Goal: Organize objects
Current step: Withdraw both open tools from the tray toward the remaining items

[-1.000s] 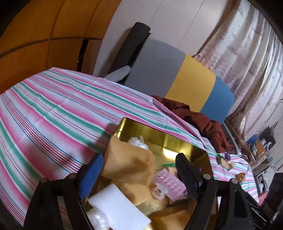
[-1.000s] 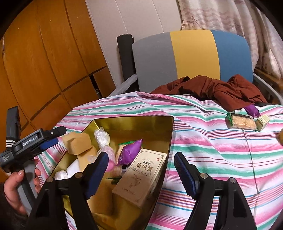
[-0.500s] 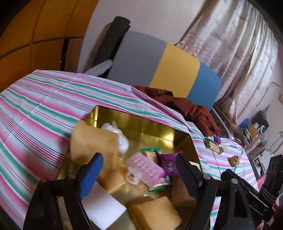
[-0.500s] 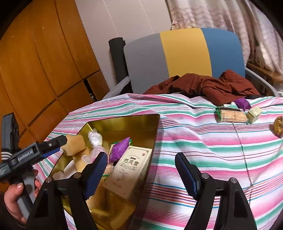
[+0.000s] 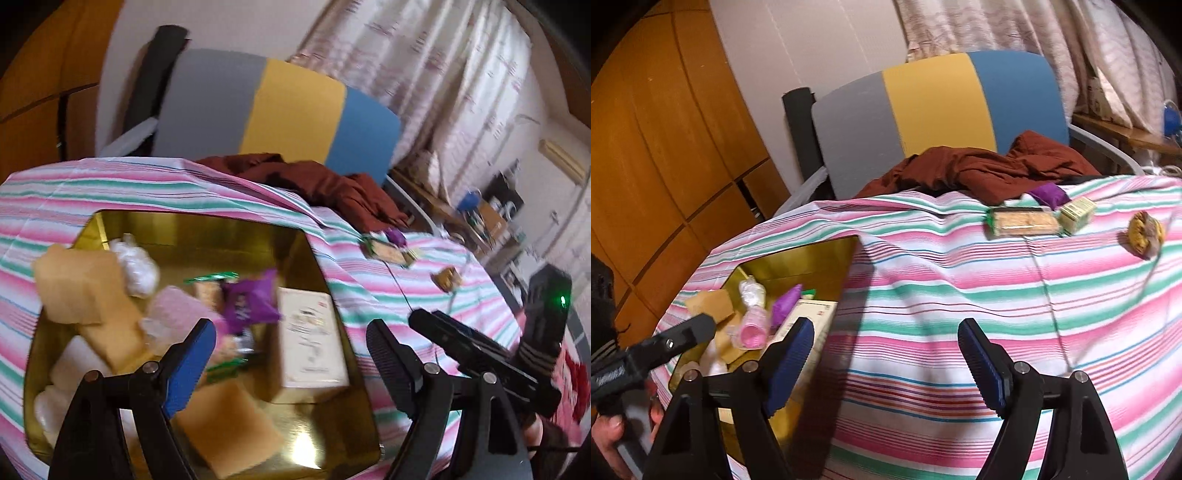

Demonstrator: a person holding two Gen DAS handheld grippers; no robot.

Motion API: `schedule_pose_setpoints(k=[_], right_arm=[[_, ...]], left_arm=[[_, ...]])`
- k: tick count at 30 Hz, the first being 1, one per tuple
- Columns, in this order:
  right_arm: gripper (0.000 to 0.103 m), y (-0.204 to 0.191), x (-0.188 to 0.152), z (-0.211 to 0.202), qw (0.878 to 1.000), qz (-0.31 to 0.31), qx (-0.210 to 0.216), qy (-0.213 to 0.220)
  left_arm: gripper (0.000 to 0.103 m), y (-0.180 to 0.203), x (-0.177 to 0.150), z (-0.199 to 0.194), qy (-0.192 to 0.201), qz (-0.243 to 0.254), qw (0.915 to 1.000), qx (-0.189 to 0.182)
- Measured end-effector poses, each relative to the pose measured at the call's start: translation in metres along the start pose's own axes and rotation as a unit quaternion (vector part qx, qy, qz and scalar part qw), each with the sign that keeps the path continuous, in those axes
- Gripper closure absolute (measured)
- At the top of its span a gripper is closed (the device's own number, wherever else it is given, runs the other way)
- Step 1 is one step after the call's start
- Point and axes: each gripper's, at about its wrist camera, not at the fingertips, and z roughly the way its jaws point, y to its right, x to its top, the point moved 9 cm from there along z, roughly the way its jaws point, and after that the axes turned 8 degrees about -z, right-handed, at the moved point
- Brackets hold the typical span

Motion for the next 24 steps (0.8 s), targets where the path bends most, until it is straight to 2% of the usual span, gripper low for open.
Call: schedule_pose_setpoints(k=[15,24], right_arm=[[0.019,0.104,-0.017,-0.016,0.995,0.051,-0.087,-0.009],[0.018,0.159,-0.026,-0.023,0.989,0.08,-0.12,-0.008]], left_arm=[[0.018,0.069,-0.032,0.026,-0.05,0.06,0.9967,-0.02],[0.018,0.113,-0.049,0.046,-0.083,0.107,0.9901,-0.035]])
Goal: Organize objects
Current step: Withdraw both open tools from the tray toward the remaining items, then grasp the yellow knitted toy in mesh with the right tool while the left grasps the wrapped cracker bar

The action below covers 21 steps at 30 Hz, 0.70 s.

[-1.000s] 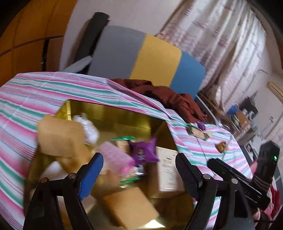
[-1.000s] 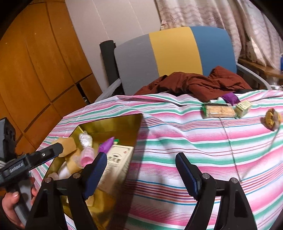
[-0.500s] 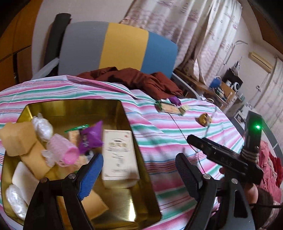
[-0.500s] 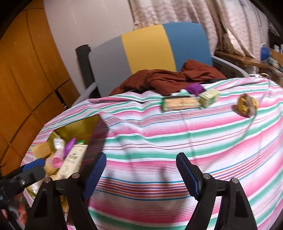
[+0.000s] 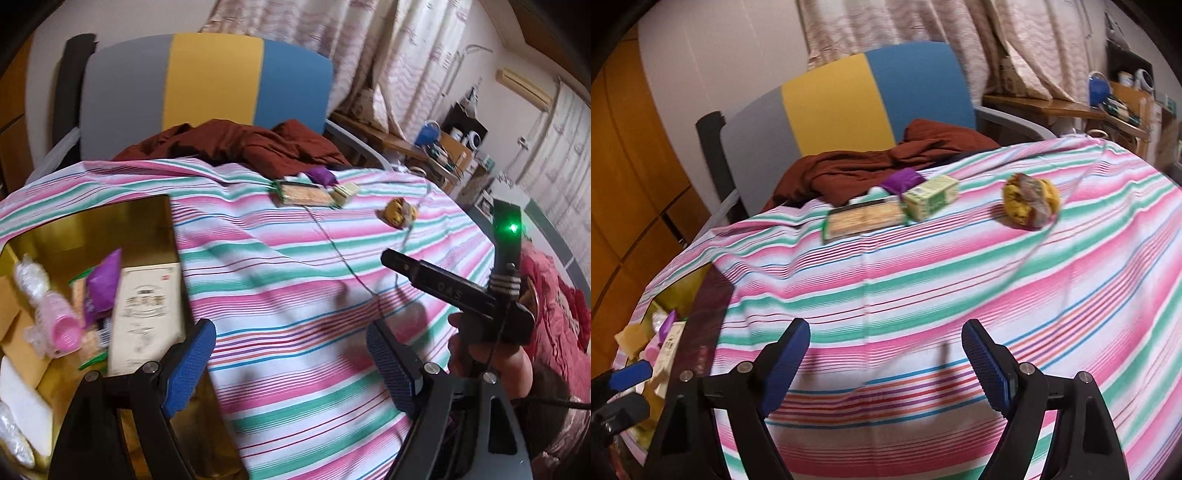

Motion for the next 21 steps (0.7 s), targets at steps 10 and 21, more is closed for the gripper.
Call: schedule_pose_setpoints(k=[10,21], right_arm=[[0.016,0.046,-0.001,0.002,1.0,0.017,-0.025,0.002],[0.009,0.12,0.041,0.025,0.997,0.029,-0.076,0.014]], left_arm=[[0.018,0.038,-0.004,0.038,-0.041,0.046,0.9981,-0.01],[0.018,0.058,-0.011,0.06,-0.081,0.058,0.9949,-0.019]])
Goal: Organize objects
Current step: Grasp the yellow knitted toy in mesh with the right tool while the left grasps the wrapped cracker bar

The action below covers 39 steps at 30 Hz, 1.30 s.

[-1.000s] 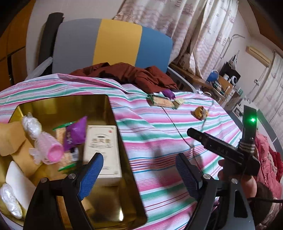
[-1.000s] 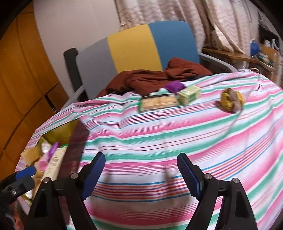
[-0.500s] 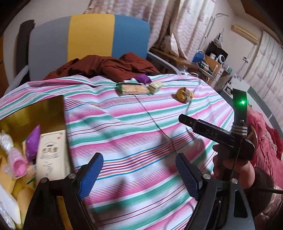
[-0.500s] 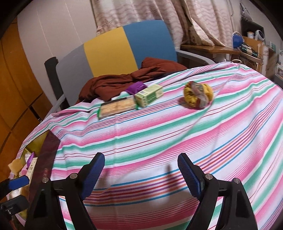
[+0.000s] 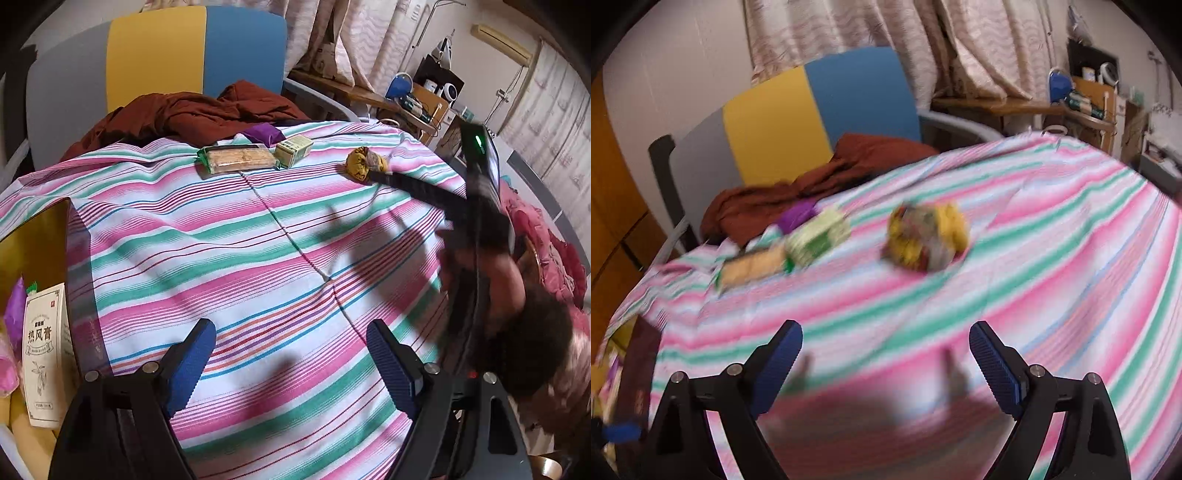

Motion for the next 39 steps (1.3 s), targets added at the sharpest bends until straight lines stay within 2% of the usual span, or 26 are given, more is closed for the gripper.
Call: schedule_pose_setpoints(k=[5,9,11,13,16,20,24,26,30,33,36,37,39], right_arm=[[0.007,0.019,0.043,0.026,0.999,-0.025,-0.03,0.026],[0.008,0.025,0.052,0.054,0.997,-0.055,-0.058,0.02],[0.019,0.026,0.045,0.072,0.997,-0.056,-0.044,-0.014],[0.04,0.03,0.04,0.081,0.997,-0.052,-0.049,-0.033],[0.047,0.03,0.04,0.076,0.998,-0.05,-0.045,-0.02],[0.048,0.029,0.042,0.067,0.997,-0.057,-0.058,0.004],[0.048,0.026,0.04,0.067,0.995,-0.069,-0.067,0.006],[0.048,0.025,0.042,0.067,0.995,-0.072,-0.07,0.011],[0.048,0.027,0.043,0.066,0.995,-0.069,-0.074,0.021],[0.048,0.029,0.042,0.069,0.995,-0.065,-0.077,0.016],[0.048,0.031,0.04,0.07,0.995,-0.062,-0.08,0.011],[0.048,0.031,0.04,0.07,0.995,-0.062,-0.08,0.012],[0.048,0.031,0.04,0.07,0.994,-0.063,-0.083,0.014]], left_arm=[[0.018,-0.002,0.003,0.005,-0.007,0.006,0.9999,0.011],[0.018,-0.004,0.014,0.012,-0.006,0.017,0.9995,0.024],[0.018,-0.004,0.024,0.017,-0.002,0.03,0.9991,0.03],[0.018,-0.007,0.038,0.025,0.006,0.046,0.9978,0.047],[0.018,-0.013,0.061,0.04,0.016,0.059,0.9963,0.061],[0.018,-0.024,0.096,0.062,0.024,0.051,0.9958,0.072],[0.018,-0.03,0.138,0.089,0.021,0.072,0.9934,0.087],[0.018,-0.033,0.161,0.104,0.024,0.097,0.9884,0.114],[0.018,-0.037,0.196,0.129,0.028,0.133,0.9807,0.14],[0.017,-0.037,0.202,0.152,0.006,0.17,0.9744,0.148],[0.015,-0.032,0.204,0.161,0.009,0.18,0.9777,0.108],[0.015,-0.032,0.199,0.163,-0.006,0.165,0.9826,0.085],[0.015,-0.028,0.183,0.168,-0.052,0.148,0.9863,0.05]])
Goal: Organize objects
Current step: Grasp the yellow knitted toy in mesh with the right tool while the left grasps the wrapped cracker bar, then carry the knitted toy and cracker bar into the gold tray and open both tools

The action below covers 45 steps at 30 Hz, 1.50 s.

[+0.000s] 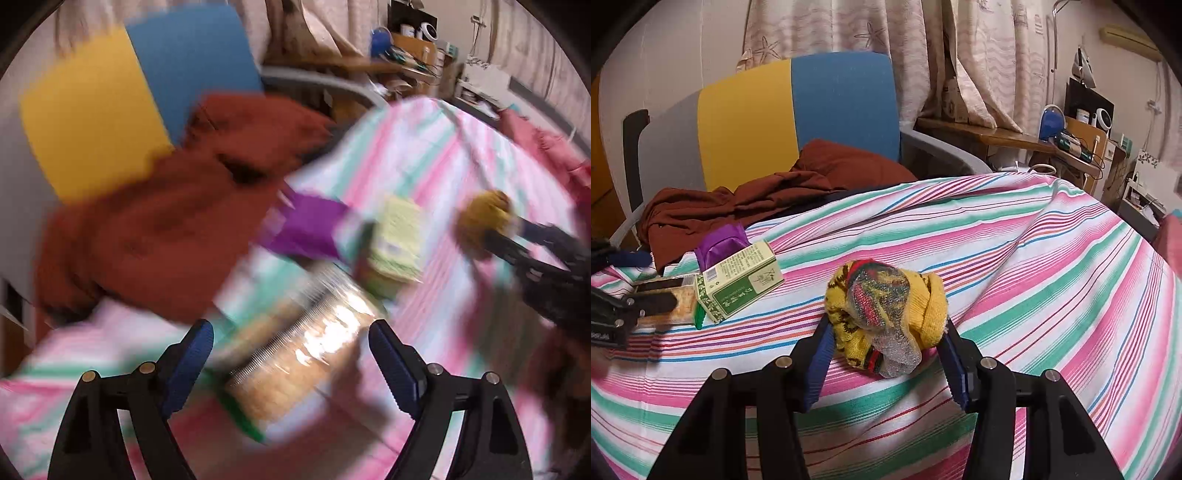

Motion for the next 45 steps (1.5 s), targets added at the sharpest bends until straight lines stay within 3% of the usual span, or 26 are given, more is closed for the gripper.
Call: schedule_pose_setpoints(k=[1,3,4,6,7,10,15,17,19,22,26,27,28,29,36,45], right_arm=[[0.048,0.0,0.0,0.0,1.0,-0.001,-0.001,0.001],[0.048,0.0,0.0,0.0,1.0,-0.004,-0.003,0.001],[0.048,0.0,0.0,0.0,1.0,-0.004,-0.004,0.001],[0.048,0.0,0.0,-0.002,1.0,-0.004,-0.005,0.004],[0.048,0.001,0.001,-0.002,1.0,-0.003,-0.006,0.006],[0.048,0.003,0.001,-0.002,1.0,0.002,-0.008,0.006],[0.048,0.003,0.001,-0.003,1.0,0.003,-0.009,0.007],[0.048,0.004,0.001,-0.002,1.0,0.004,-0.009,0.006],[0.048,0.004,0.001,-0.001,1.0,0.005,-0.009,0.005],[0.048,0.005,0.001,-0.003,1.0,0.007,-0.011,0.008],[0.048,0.004,0.001,-0.003,1.0,0.004,-0.012,0.007],[0.048,0.004,0.001,-0.003,1.0,0.003,-0.013,0.009],[0.048,0.004,0.002,-0.004,1.0,0.003,-0.014,0.011],[0.048,0.003,0.003,-0.006,1.0,0.002,-0.015,0.014],[0.049,0.0,0.006,-0.01,0.999,-0.01,-0.025,0.024],[0.048,-0.001,0.008,-0.018,0.999,-0.016,-0.034,0.038]], left_arm=[[0.015,0.009,-0.013,0.003,-0.024,0.018,0.9995,-0.008],[0.015,0.023,-0.025,-0.001,-0.02,0.07,0.9973,0.004],[0.015,0.031,-0.031,-0.005,-0.022,0.084,0.9962,-0.014],[0.015,0.042,-0.042,-0.011,-0.042,0.075,0.9948,-0.055],[0.015,0.043,-0.042,-0.014,-0.037,0.076,0.995,-0.054],[0.015,0.029,-0.028,-0.018,0.007,0.059,0.9981,0.015],[0.015,0.029,-0.018,-0.008,0.03,-0.003,0.9994,0.015],[0.016,0.037,-0.018,0.004,0.029,0.002,0.9985,0.046],[0.019,0.038,-0.011,0.004,0.063,-0.019,0.9962,0.057],[0.019,0.035,-0.011,0.007,0.074,-0.048,0.994,0.064],[0.022,0.033,-0.018,0.0,0.082,-0.05,0.9933,0.064],[0.031,0.032,-0.019,-0.003,0.087,-0.051,0.9929,0.064],[0.046,0.034,-0.02,-0.007,0.093,-0.051,0.9924,0.062],[0.053,0.038,-0.019,-0.005,0.099,-0.048,0.9917,0.066],[0.055,0.046,-0.03,-0.015,0.127,-0.019,0.9839,0.124],[0.055,0.043,-0.05,-0.04,0.158,-0.028,0.9771,0.14]])
